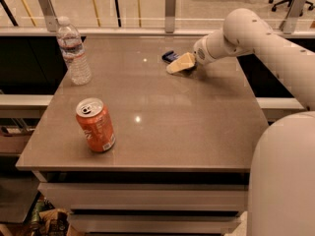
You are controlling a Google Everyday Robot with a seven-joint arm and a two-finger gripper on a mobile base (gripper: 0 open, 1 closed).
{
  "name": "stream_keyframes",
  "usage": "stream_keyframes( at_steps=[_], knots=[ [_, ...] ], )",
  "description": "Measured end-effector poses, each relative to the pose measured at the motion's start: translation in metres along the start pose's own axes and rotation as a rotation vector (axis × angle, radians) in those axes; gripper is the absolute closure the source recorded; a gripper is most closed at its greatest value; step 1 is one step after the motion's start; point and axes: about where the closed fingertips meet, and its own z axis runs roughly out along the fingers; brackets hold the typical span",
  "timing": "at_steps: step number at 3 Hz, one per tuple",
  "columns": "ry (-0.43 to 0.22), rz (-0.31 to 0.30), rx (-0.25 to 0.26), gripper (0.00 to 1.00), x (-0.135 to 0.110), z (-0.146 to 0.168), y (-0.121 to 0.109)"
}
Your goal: Move rxbar blueberry near water bottle
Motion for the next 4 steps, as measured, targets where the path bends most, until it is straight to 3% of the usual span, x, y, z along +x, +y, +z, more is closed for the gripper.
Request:
stream_keyframes(
  at_steps=[3, 4],
  knots=[
    [0.002, 0.000, -0.004, 0.95, -0.0061, -0.0031, 0.0014],
    [0.002, 0.000, -0.004, 1.00, -0.0085, -0.0051, 0.0015]
  ],
)
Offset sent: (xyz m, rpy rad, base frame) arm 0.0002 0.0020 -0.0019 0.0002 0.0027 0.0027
